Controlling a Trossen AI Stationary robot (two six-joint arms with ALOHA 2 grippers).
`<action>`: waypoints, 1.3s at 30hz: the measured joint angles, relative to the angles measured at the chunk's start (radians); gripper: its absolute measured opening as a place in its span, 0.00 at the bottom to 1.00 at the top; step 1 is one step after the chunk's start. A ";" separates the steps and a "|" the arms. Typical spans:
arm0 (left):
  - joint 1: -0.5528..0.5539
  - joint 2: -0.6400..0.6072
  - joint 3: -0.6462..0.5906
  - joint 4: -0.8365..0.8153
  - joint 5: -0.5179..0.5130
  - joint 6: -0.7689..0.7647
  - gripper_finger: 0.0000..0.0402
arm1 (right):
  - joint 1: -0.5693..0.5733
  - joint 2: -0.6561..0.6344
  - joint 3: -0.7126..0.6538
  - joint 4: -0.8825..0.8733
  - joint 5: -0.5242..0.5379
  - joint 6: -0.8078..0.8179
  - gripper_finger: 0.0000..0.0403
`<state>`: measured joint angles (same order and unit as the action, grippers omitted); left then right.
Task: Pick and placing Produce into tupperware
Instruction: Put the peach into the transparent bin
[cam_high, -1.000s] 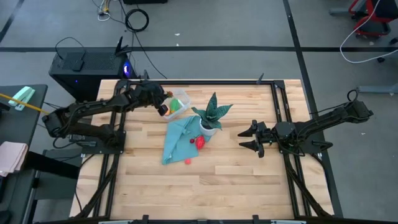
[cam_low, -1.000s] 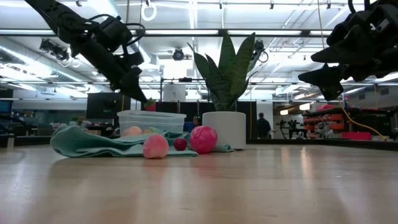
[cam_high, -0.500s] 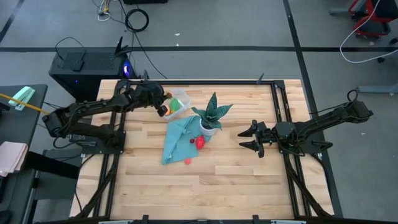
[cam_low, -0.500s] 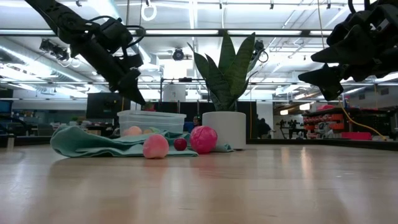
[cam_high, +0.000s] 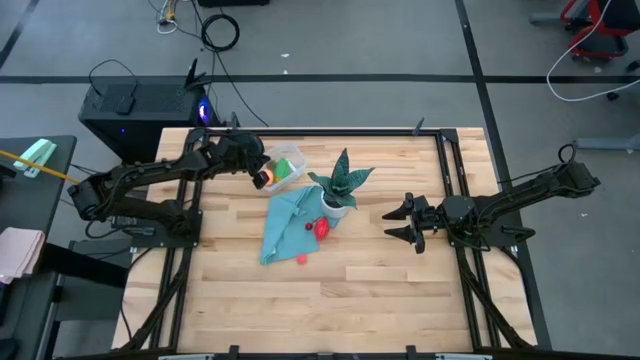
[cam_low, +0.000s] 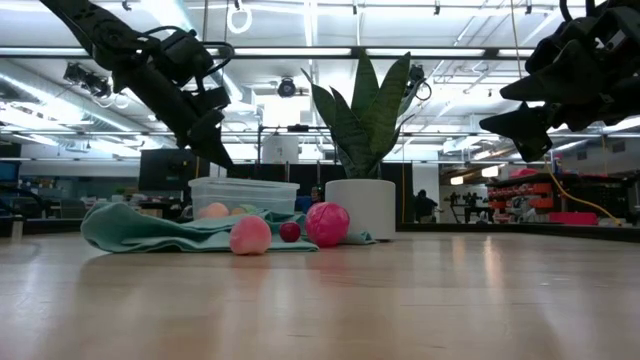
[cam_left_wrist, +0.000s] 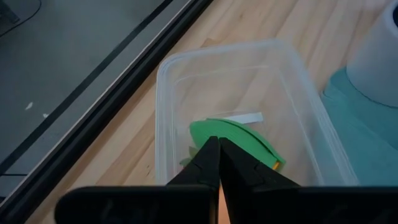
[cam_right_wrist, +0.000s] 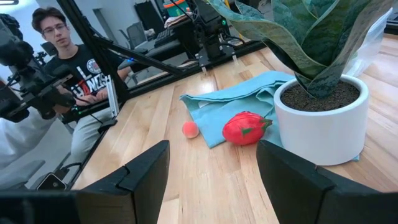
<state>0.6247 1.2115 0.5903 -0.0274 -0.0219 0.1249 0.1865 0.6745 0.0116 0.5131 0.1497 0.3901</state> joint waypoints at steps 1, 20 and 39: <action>0.000 0.000 0.000 0.003 0.000 0.000 0.03 | 0.000 0.000 0.000 0.000 0.000 0.000 0.61; -0.158 -0.020 -0.001 0.394 0.114 0.017 0.05 | 0.000 0.000 0.000 0.000 0.007 0.000 0.61; -0.420 -0.129 -0.001 0.442 0.226 0.015 0.18 | 0.000 0.000 0.000 -0.004 0.006 0.000 0.61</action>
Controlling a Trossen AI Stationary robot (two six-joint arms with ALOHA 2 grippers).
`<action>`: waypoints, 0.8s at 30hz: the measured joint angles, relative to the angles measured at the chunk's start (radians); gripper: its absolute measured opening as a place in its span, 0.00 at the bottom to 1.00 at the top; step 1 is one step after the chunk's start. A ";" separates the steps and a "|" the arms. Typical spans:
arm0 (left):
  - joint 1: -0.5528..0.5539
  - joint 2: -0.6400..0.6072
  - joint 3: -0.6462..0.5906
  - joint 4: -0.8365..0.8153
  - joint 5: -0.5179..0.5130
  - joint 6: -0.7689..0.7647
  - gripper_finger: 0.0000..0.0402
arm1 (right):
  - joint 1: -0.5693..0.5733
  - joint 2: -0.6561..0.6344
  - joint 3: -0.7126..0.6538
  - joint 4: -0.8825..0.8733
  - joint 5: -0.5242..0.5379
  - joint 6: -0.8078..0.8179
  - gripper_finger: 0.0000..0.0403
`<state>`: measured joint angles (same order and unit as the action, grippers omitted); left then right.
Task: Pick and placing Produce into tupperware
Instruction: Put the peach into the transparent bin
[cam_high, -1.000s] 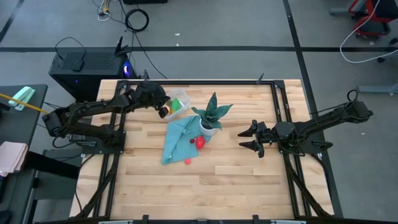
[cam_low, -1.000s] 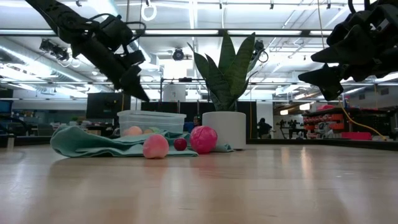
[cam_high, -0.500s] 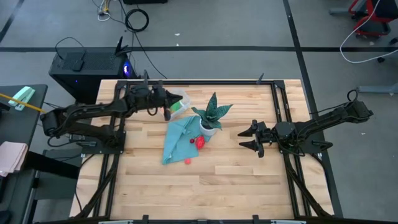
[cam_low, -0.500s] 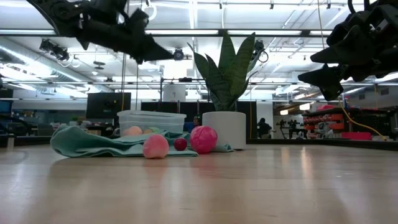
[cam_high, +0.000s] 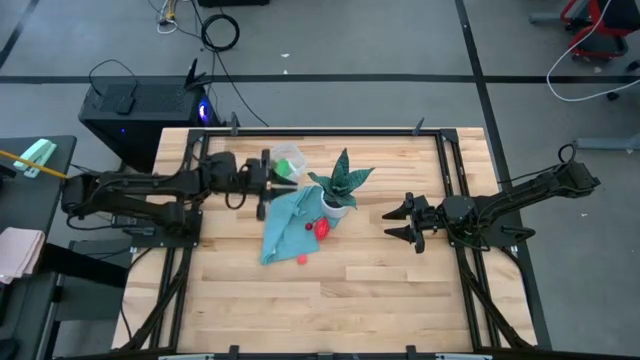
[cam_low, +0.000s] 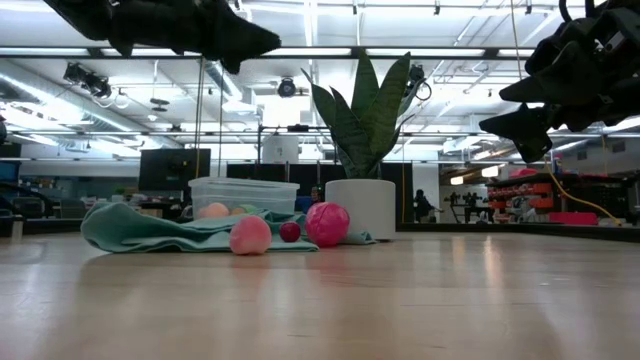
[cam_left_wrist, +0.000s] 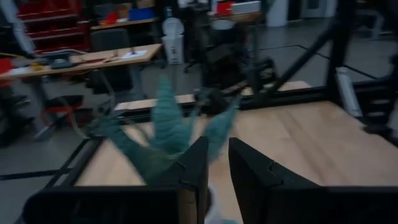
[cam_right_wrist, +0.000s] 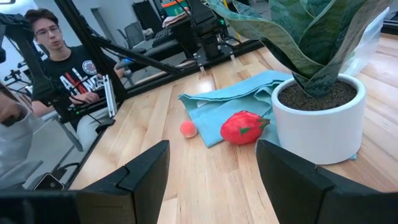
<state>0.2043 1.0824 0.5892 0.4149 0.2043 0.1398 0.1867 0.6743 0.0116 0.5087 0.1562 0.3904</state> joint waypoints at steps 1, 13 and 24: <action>-0.020 0.000 0.000 -0.003 0.000 0.000 0.19 | 0.000 0.000 0.000 0.000 0.000 0.000 0.61; -0.250 0.011 -0.046 -0.029 -0.177 -0.007 0.22 | 0.000 0.000 0.000 0.000 0.000 0.003 0.61; -0.318 0.015 -0.160 0.071 -0.270 -0.162 0.23 | 0.000 0.000 0.000 0.000 0.000 0.003 0.61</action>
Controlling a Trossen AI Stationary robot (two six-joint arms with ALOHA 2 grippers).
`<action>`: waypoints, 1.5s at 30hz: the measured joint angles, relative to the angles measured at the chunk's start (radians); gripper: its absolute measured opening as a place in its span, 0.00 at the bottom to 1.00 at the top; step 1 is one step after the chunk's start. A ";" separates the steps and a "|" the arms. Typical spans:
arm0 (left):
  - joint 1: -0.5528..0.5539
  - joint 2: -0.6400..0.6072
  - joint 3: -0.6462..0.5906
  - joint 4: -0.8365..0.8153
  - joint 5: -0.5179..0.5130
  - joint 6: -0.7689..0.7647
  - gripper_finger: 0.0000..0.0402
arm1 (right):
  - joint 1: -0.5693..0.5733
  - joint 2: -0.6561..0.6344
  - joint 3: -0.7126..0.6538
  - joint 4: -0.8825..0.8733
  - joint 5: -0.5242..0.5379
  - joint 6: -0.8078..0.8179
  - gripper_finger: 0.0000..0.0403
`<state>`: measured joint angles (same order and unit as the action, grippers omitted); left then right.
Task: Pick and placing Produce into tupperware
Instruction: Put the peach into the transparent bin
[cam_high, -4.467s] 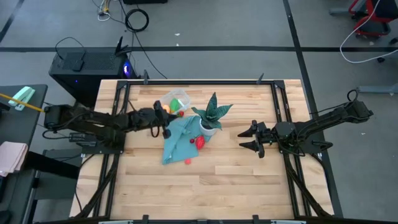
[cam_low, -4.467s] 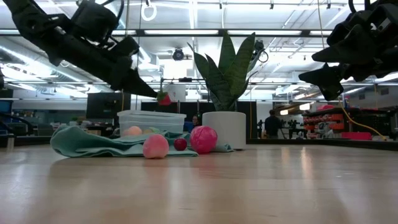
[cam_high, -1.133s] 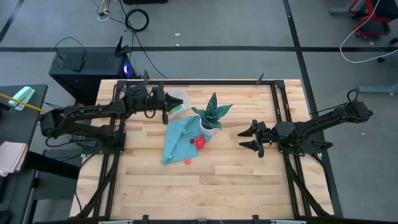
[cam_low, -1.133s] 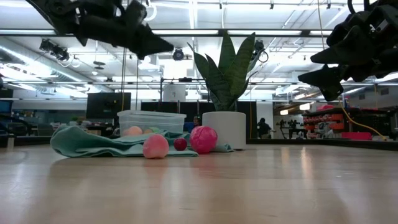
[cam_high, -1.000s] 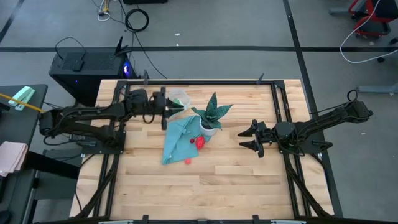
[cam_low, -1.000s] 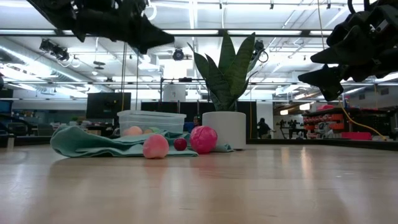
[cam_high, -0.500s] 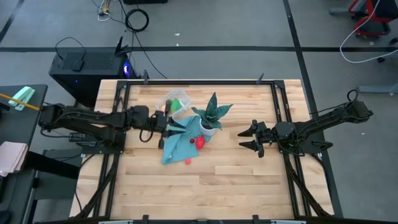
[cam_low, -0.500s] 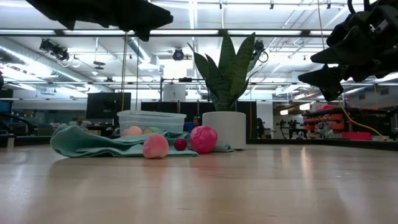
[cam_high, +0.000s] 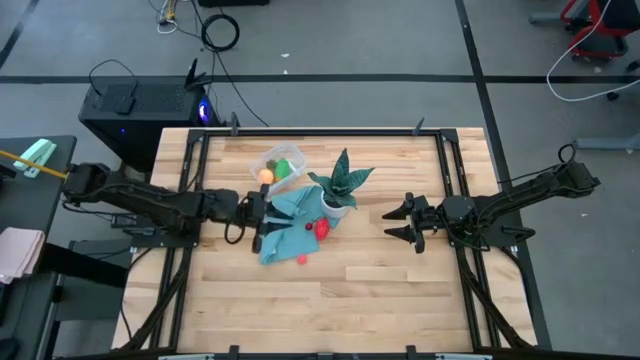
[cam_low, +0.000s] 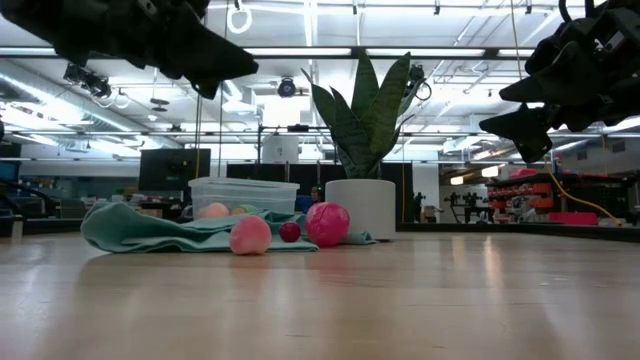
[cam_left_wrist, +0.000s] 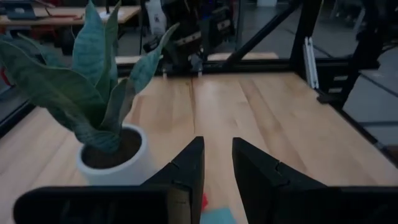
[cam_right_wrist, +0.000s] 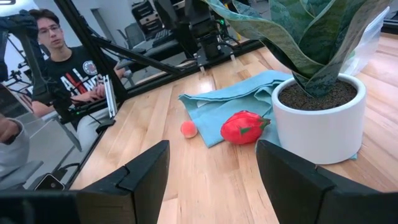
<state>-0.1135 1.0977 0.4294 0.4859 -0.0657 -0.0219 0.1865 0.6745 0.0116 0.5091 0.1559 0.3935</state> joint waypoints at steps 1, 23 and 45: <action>-0.010 0.006 -0.008 0.018 -0.013 -0.001 0.23 | 0.000 0.000 0.000 0.000 0.000 0.000 0.61; -0.118 0.309 -0.033 0.230 -0.050 -0.090 0.24 | 0.000 0.000 0.000 0.000 0.000 0.000 0.61; -0.127 0.325 -0.032 0.342 -0.042 -0.064 0.24 | 0.000 0.000 0.000 0.001 0.000 -0.003 0.61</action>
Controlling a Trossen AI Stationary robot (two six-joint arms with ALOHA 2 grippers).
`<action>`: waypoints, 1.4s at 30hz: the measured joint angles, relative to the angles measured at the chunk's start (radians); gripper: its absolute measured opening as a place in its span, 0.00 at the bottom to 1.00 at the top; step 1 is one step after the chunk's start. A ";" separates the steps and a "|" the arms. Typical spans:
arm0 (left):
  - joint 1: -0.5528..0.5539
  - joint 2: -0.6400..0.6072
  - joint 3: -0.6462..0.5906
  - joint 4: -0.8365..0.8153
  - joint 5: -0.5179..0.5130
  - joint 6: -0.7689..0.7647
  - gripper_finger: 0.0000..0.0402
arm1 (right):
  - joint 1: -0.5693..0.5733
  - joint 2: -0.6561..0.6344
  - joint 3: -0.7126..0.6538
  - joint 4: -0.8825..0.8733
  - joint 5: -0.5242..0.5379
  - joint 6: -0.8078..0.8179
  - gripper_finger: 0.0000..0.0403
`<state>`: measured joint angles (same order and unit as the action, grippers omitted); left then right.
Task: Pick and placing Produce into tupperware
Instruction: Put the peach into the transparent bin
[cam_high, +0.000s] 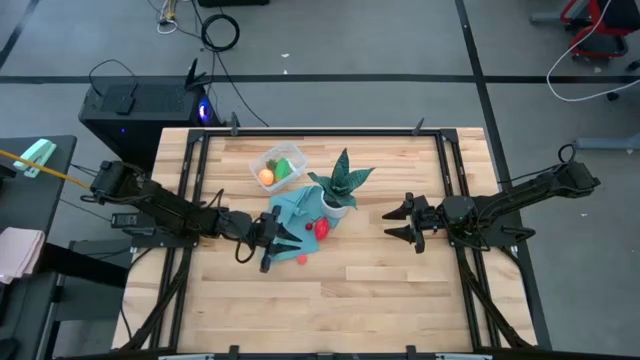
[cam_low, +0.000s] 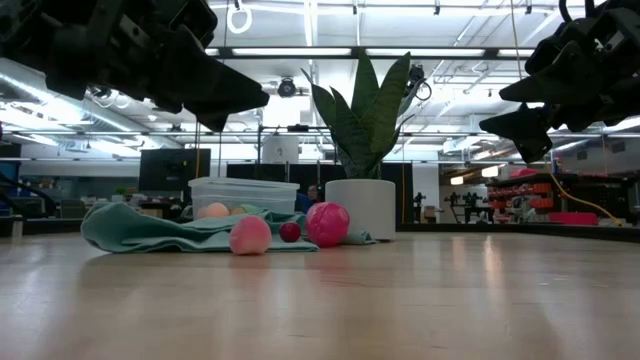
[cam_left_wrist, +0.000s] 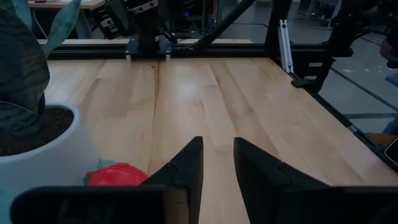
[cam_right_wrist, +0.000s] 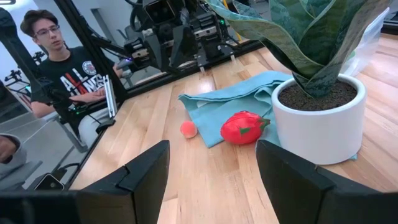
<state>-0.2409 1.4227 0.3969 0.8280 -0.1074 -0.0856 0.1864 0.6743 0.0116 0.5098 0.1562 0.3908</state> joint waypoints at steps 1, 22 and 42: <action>0.000 0.000 0.000 0.000 0.000 0.000 0.23 | 0.000 0.000 0.000 0.000 0.000 0.000 0.61; 0.000 0.000 0.000 -0.006 0.000 0.000 0.27 | 0.000 0.000 0.000 0.000 0.000 0.000 0.61; 0.000 0.005 0.000 -0.086 0.079 -0.005 0.43 | 0.000 0.000 0.000 0.000 0.000 0.007 0.61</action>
<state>-0.2409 1.4272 0.3973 0.7422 -0.0281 -0.0901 0.1867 0.6743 0.0116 0.5097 0.1562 0.3981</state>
